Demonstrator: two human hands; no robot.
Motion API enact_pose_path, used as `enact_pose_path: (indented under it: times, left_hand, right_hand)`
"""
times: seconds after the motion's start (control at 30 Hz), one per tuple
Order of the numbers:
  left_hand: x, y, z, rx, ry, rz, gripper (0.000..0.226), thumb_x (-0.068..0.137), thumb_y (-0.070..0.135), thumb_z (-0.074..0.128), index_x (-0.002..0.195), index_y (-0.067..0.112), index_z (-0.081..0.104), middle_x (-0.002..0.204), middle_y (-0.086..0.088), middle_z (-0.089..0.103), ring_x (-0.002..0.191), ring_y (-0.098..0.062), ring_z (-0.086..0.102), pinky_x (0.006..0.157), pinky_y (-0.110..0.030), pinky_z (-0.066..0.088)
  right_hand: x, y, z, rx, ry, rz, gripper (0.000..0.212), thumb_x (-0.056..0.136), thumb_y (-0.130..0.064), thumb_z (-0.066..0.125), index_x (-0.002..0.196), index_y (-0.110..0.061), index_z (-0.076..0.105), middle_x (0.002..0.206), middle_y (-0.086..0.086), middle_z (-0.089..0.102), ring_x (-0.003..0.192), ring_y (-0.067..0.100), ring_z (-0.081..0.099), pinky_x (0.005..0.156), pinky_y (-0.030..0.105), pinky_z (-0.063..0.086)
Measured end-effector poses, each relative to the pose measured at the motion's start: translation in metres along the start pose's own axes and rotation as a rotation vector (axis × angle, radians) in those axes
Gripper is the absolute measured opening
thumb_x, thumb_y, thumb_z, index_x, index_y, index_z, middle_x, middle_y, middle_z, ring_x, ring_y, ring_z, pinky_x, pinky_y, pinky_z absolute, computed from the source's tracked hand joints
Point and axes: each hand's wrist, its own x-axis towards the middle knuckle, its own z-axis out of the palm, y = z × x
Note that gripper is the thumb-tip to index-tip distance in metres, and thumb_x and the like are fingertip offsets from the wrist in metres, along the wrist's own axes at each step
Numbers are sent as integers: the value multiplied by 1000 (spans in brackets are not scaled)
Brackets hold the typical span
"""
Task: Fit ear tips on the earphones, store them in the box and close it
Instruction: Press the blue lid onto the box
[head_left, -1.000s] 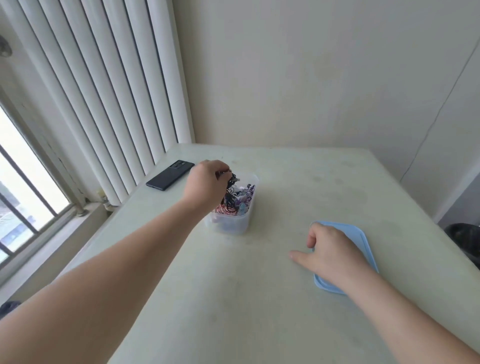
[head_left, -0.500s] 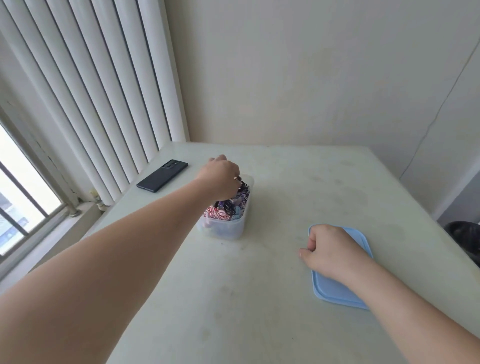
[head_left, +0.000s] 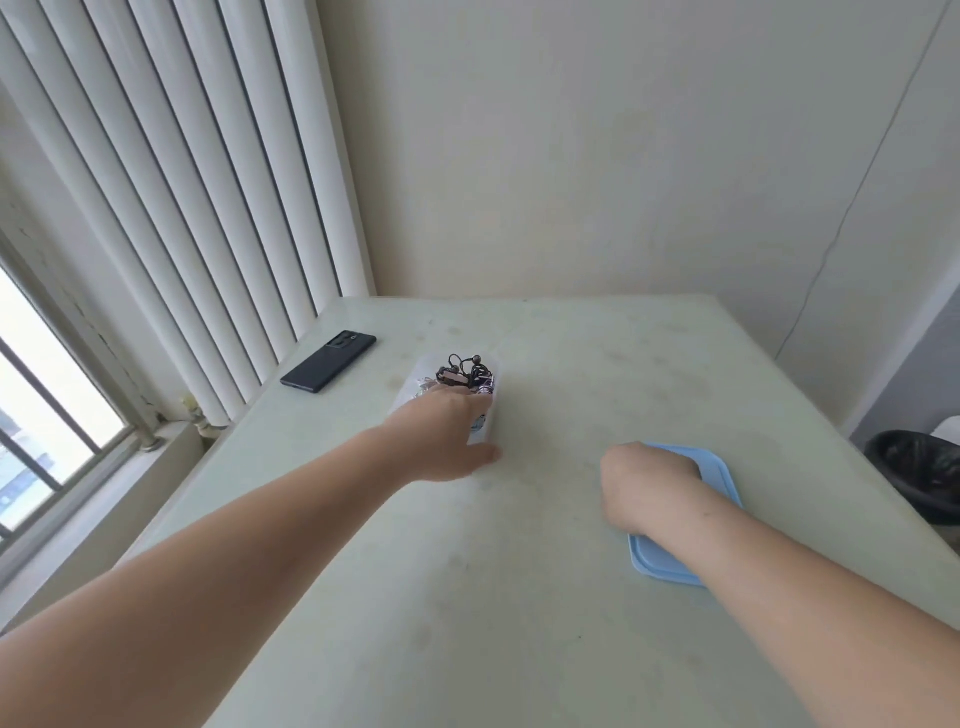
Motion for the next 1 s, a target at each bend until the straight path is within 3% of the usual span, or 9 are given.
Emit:
enact_pose_path:
  times: [0.2, 0.27, 0.37, 0.47, 0.57, 0.7, 0.83, 0.9, 1.0]
  left_hand:
    - [-2, 16, 5, -20, 51, -2, 26, 84, 10, 59, 72, 20, 38, 87, 1, 48, 97, -29, 53, 70, -35, 46]
    - [1, 26, 9, 53, 66, 3, 25, 81, 1, 56, 74, 19, 40, 93, 2, 53, 99, -24, 53, 66, -33, 44]
    - [3, 32, 5, 119, 68, -47, 25, 81, -6, 54, 80, 16, 44, 92, 2, 51, 92, -20, 44, 66, -35, 45]
    - [5, 28, -6, 51, 72, -169, 14, 79, 1, 59, 74, 12, 52, 87, -3, 51, 82, -26, 49, 59, -32, 40]
    - [-2, 25, -4, 4, 127, -199, 13, 83, 15, 61, 71, 10, 60, 86, -3, 52, 84, -27, 48, 59, -33, 34]
    - [-9, 28, 7, -149, 200, -130, 24, 88, 16, 68, 70, 21, 51, 94, 3, 52, 106, -28, 52, 82, -35, 50]
    - [-17, 55, 10, -239, 174, -27, 36, 85, 23, 76, 64, 29, 47, 84, 11, 49, 106, -24, 55, 77, -28, 38]
    - [-22, 65, 7, -280, 202, -47, 25, 83, 37, 79, 78, 26, 58, 94, 10, 53, 102, -20, 54, 74, -27, 35]
    - [-32, 62, -10, -283, 393, -137, 56, 76, 50, 83, 112, 23, 50, 123, 9, 47, 101, -18, 53, 73, -30, 37]
  right_hand:
    - [-23, 22, -17, 44, 180, 10, 27, 96, -4, 49, 116, -15, 63, 124, 6, 64, 111, 28, 65, 75, 31, 46]
    - [-26, 38, -27, 147, 297, 0, 9, 99, -12, 45, 96, -14, 53, 105, 11, 60, 92, 31, 60, 72, 32, 45]
    - [-29, 58, -40, 424, 395, -27, 37, 104, -23, 41, 69, -11, 36, 71, 7, 44, 60, 24, 44, 52, 29, 30]
    - [-32, 66, -42, 903, 398, -90, 42, 105, -33, 40, 72, -6, 39, 71, 8, 43, 60, 24, 48, 58, 27, 39]
    - [-34, 57, -46, 1381, 351, -121, 54, 107, -35, 40, 100, 17, 52, 88, 14, 63, 84, 32, 71, 61, 30, 60]
    - [-40, 36, -51, 1770, 290, -142, 43, 110, -35, 38, 110, -1, 64, 107, 9, 74, 89, 20, 72, 64, 30, 58]
    - [-45, 30, -59, 2055, 255, -158, 37, 111, -33, 39, 107, -10, 67, 100, 6, 75, 88, 22, 74, 68, 34, 61]
    - [-47, 28, -61, 2131, 231, -168, 37, 111, -32, 39, 109, -10, 68, 99, 6, 76, 87, 23, 75, 69, 36, 63]
    - [-44, 22, -64, 2188, 171, -180, 38, 111, -31, 39, 115, -6, 67, 99, 9, 77, 85, 23, 75, 68, 38, 64]
